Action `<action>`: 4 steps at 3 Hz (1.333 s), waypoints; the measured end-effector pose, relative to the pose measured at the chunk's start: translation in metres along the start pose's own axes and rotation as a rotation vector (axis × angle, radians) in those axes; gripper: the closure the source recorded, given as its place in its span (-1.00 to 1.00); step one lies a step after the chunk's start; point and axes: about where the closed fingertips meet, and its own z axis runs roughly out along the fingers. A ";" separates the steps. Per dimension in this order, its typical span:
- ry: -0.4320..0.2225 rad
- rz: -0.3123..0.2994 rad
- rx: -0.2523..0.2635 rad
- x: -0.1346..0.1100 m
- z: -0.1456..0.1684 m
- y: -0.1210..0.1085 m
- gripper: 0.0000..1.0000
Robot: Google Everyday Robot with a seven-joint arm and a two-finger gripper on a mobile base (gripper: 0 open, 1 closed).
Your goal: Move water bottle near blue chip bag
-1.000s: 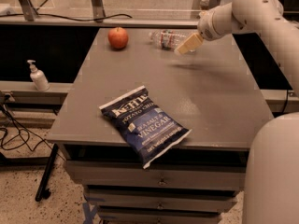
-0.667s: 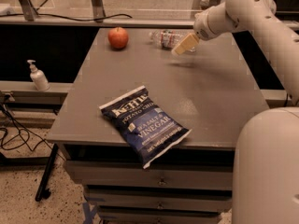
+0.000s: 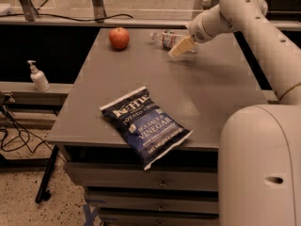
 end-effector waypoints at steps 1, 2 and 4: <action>0.012 -0.001 -0.030 0.004 0.007 0.005 -0.19; 0.024 0.000 -0.049 0.010 0.010 0.009 0.30; 0.025 0.000 -0.050 0.006 0.007 0.007 1.00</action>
Offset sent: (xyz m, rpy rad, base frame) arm -0.0043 -0.0041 -0.0168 -0.0189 0.0600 0.0289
